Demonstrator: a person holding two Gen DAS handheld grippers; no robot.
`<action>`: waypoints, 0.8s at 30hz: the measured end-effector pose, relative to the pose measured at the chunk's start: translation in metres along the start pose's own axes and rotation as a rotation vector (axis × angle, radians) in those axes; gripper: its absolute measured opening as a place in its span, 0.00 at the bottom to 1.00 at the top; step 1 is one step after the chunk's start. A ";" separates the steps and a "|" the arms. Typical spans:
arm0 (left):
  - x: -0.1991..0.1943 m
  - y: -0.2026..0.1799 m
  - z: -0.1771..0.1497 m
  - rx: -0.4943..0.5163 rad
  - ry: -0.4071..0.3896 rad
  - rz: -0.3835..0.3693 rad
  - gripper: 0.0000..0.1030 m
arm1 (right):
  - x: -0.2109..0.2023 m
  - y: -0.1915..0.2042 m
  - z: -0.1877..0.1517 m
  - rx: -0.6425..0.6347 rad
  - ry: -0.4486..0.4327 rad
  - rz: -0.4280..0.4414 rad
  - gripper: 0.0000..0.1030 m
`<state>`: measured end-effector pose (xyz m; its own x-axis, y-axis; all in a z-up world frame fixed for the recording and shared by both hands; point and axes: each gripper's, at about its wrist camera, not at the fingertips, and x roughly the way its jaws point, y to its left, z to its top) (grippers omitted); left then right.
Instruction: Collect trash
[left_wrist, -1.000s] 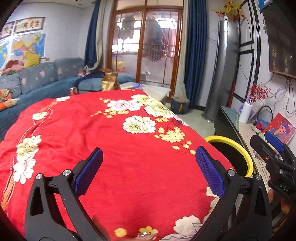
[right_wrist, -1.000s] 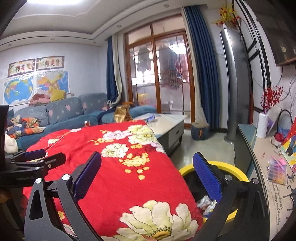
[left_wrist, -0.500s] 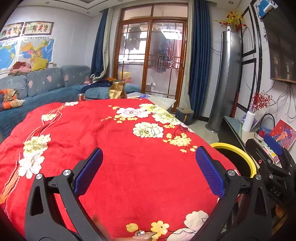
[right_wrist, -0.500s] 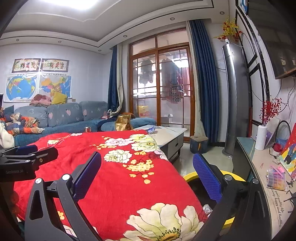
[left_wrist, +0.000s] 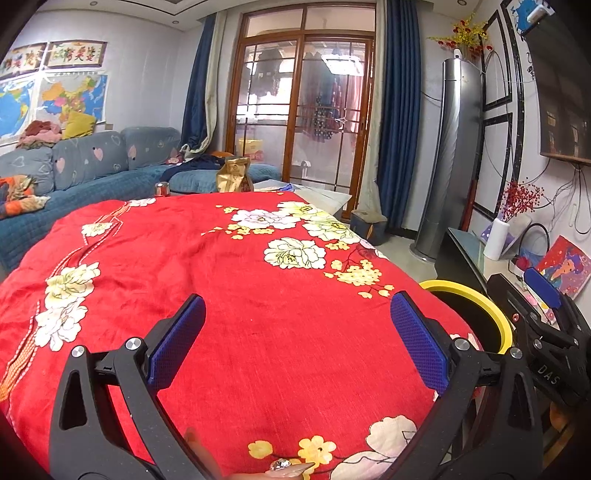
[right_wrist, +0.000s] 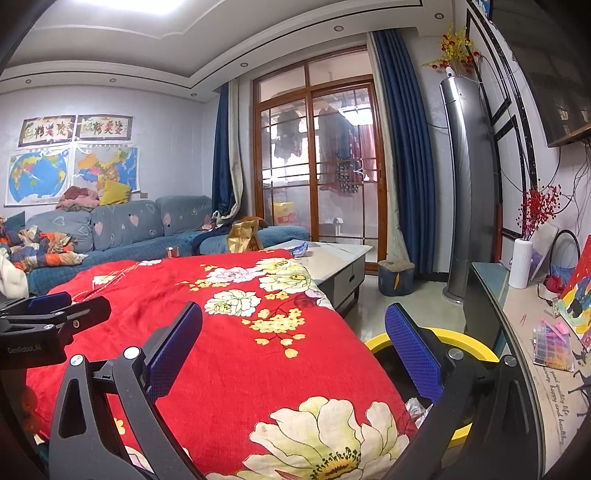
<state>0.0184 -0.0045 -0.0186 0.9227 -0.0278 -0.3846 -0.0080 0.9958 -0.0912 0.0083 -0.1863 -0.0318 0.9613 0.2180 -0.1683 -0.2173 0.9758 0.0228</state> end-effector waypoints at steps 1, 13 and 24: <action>0.000 0.000 0.000 0.001 0.000 -0.001 0.89 | 0.000 0.000 0.000 0.001 -0.001 0.000 0.94; -0.001 0.000 -0.001 -0.001 -0.001 -0.003 0.89 | 0.000 0.000 -0.001 0.003 -0.001 -0.001 0.94; -0.001 -0.001 -0.001 0.000 -0.001 -0.005 0.89 | 0.000 0.000 -0.002 0.004 -0.001 -0.002 0.94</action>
<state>0.0166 -0.0054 -0.0191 0.9232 -0.0324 -0.3830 -0.0037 0.9957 -0.0930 0.0083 -0.1867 -0.0337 0.9619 0.2160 -0.1675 -0.2147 0.9763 0.0262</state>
